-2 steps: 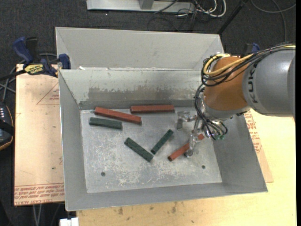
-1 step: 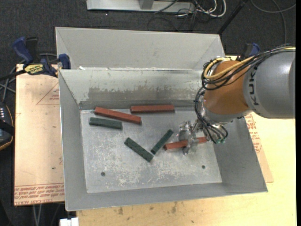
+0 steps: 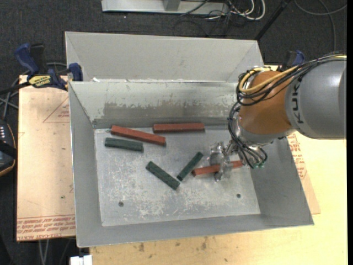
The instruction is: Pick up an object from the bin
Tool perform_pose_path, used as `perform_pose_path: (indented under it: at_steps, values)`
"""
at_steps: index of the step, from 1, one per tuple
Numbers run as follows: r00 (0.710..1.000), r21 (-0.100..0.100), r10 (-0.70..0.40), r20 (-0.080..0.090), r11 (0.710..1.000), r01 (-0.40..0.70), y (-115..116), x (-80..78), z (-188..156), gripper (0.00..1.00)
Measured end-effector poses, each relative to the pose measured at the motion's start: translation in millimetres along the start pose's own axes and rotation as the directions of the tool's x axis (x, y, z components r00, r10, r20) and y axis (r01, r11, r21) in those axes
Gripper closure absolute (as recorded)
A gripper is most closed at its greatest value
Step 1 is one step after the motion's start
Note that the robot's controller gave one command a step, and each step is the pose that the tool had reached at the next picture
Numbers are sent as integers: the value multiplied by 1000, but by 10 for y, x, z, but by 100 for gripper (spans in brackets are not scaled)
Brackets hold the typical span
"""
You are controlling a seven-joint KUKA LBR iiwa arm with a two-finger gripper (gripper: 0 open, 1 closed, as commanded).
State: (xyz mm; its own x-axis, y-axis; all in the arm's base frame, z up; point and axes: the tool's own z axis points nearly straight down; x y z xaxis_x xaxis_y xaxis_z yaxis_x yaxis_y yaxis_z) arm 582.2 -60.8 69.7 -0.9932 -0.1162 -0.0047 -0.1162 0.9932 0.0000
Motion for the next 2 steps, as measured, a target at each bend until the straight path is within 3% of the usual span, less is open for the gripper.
perform_pose_path:
  at_steps: [2]
  values:
    - [1000, -1, -1, -7, 1000, 1, 9, 19, -185, 100]
